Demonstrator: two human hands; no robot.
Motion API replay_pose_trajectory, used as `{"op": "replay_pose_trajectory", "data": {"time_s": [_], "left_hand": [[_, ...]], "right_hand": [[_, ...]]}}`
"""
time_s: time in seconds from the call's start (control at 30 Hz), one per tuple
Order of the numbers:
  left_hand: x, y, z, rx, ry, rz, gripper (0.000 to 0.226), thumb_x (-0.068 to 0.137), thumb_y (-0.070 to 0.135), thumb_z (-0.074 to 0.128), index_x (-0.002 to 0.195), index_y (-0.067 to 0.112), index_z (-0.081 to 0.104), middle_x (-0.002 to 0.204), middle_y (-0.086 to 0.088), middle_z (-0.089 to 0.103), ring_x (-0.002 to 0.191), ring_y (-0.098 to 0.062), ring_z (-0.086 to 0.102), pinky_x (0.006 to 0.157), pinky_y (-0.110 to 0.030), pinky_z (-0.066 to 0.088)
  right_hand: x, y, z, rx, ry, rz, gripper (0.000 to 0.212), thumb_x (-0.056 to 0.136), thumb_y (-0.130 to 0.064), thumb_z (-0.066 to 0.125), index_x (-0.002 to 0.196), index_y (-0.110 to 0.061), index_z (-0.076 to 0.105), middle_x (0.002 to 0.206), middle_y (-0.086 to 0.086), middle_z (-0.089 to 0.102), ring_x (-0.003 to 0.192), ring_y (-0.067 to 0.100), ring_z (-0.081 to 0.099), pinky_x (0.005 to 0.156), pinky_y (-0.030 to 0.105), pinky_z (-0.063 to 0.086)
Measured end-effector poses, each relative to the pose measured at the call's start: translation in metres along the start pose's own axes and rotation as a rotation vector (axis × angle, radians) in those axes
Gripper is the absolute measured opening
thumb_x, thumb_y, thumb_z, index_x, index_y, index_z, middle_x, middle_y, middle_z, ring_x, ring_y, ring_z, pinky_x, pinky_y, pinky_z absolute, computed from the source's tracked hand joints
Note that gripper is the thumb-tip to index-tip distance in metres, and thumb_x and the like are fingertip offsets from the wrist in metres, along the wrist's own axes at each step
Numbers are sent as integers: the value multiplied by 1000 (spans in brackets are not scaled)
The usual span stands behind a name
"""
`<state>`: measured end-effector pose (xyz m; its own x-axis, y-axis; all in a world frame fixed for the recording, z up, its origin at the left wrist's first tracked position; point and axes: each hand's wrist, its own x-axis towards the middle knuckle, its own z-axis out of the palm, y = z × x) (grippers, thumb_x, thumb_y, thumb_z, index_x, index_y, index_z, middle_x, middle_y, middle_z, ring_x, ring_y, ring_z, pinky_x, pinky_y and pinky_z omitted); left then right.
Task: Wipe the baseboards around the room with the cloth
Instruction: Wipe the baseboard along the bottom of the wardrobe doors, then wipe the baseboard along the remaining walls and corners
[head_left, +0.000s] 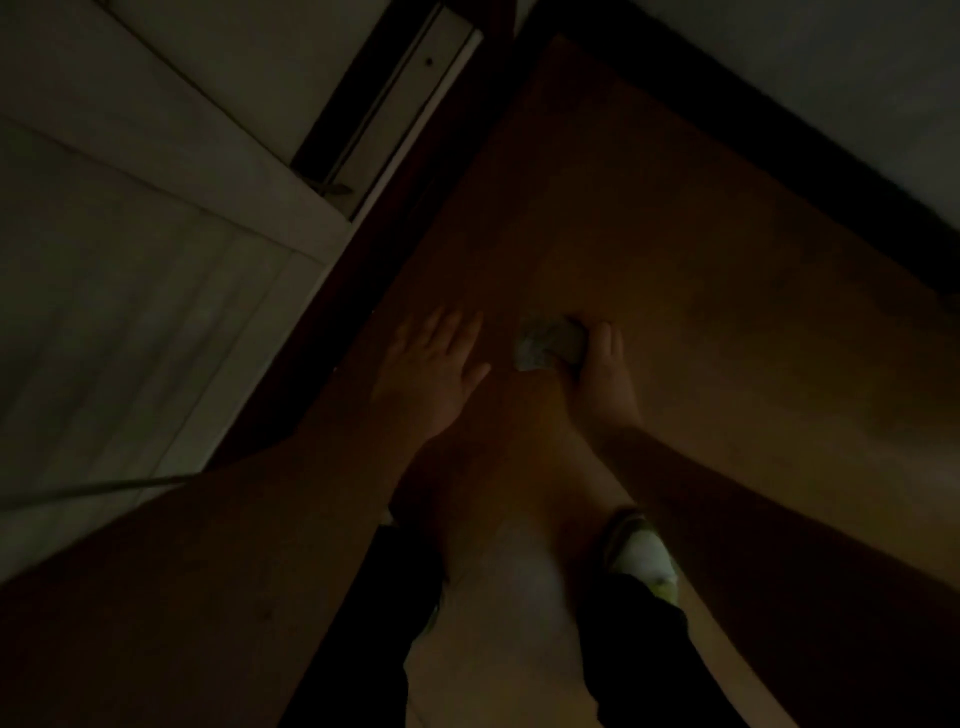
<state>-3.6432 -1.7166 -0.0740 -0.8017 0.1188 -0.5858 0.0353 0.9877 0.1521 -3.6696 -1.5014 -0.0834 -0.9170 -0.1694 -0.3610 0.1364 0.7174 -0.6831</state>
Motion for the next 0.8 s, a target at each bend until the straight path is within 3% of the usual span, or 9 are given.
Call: {"op": "replay_pose_trajectory", "data": {"time_s": [0.17, 0.27, 0.37, 0.47, 0.67, 0.8], "left_hand": [[-52, 41, -25, -66, -74, -65, 69, 97, 61, 3, 157, 28, -9, 167, -2, 2, 152, -21, 1, 120, -46, 0], [-82, 69, -47, -73, -68, -80, 67, 100, 58, 6, 158, 26, -7, 167, -3, 4, 153, -22, 2, 122, -45, 0], [-104, 90, -70, -193, -82, -120, 66, 101, 57, 10, 157, 28, -8, 167, -1, 2, 152, -20, -1, 122, -45, 0], [-124, 110, -94, -269, -55, -57, 67, 100, 60, 14, 157, 32, -9, 167, 3, 2, 152, -16, -1, 121, -43, 4], [-162, 135, -171, -356, -10, 99, 78, 90, 70, 11, 156, 35, -10, 166, 12, -3, 150, -9, -4, 114, -32, 1], [-201, 152, -257, -375, 28, 250, 79, 92, 69, 17, 157, 30, -4, 166, 8, -1, 150, -8, -7, 120, -38, 5]], "right_hand": [[-65, -28, -59, 149, 92, 80, 46, 93, -9, 63, 135, -14, 45, 126, 4, 45, 107, 11, 49, 84, 27, 44], [-98, -31, -89, 176, 147, 132, 47, 92, -13, 65, 133, -21, 44, 123, -7, 41, 103, -6, 42, 81, 17, 41], [-122, -34, -115, 172, 178, 142, 48, 91, -12, 66, 131, -25, 42, 120, -10, 41, 101, -7, 41, 82, 21, 43], [-139, -42, -136, 164, 208, 135, 49, 91, -16, 67, 131, -28, 41, 119, -12, 40, 101, -9, 40, 79, 9, 37], [-182, -99, -190, 268, 241, 178, 50, 90, -19, 70, 131, -31, 43, 119, -12, 42, 109, 1, 46, 88, 27, 45], [-213, -164, -254, 290, 275, 187, 52, 89, -15, 71, 132, -27, 45, 122, -9, 43, 111, 6, 48, 93, 34, 49]]}}
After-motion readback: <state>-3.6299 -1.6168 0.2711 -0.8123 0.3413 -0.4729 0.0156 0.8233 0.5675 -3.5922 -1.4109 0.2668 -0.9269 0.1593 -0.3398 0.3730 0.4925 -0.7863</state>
